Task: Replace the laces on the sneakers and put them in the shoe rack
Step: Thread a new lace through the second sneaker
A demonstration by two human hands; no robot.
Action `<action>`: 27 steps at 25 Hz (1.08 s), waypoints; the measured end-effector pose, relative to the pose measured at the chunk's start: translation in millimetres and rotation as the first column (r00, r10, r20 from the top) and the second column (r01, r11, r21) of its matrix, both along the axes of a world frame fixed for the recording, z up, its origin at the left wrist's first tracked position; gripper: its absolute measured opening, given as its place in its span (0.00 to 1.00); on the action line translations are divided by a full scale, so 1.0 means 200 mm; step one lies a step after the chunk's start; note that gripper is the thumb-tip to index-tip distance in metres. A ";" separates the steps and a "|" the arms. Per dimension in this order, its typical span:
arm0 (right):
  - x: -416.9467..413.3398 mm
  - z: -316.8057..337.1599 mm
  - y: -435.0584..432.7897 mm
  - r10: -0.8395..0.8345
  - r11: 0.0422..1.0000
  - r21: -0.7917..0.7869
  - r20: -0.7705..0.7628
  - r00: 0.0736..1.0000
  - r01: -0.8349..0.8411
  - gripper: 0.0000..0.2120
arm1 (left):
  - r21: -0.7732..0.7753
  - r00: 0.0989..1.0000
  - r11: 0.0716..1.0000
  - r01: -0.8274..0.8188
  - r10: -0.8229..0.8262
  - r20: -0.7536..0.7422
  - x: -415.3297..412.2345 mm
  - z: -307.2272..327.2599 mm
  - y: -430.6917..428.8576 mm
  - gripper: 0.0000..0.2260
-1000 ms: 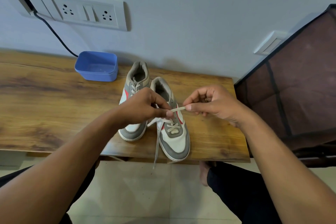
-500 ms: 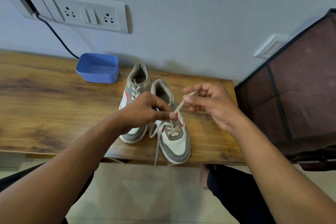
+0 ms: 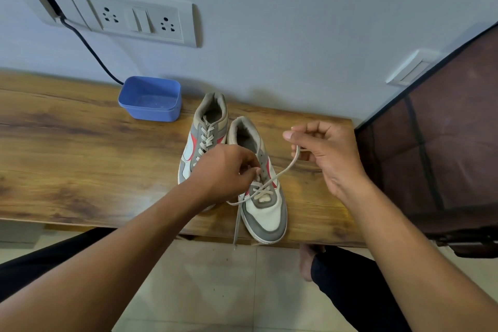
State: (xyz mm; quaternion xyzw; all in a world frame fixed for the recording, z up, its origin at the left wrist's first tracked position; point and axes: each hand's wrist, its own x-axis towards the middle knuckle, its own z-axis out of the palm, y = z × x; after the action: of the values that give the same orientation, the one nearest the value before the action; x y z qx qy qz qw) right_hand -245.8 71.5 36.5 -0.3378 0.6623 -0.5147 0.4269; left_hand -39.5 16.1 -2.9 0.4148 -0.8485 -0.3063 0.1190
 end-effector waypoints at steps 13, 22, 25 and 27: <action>-0.07 -0.08 0.08 0.182 0.983 0.079 -0.565 0.805 -0.166 0.04 | -0.379 0.897 0.920 0.101 0.080 0.435 -0.18 0.08 0.09 0.11; 0.05 -0.23 0.13 0.303 0.950 0.228 -0.531 0.791 -0.211 0.04 | 0.297 0.959 0.915 -0.273 0.283 0.011 -0.14 0.00 0.00 0.08; 0.05 -0.23 0.12 0.284 0.952 0.256 -0.534 0.797 -0.168 0.06 | 0.328 0.954 0.901 -0.286 0.300 0.006 -0.15 -0.02 0.02 0.08; 0.05 -0.23 0.12 0.324 0.937 0.297 -0.536 0.779 -0.185 0.06 | 0.314 0.957 0.907 -0.281 0.287 0.028 -0.15 -0.03 0.02 0.07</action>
State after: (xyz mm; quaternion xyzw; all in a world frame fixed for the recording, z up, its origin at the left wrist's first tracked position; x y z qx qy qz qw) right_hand -235.7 95.1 -10.2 -0.5131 0.7627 -0.2455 0.3078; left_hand -70.1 19.8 -8.9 0.5445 -0.7182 -0.4209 0.1028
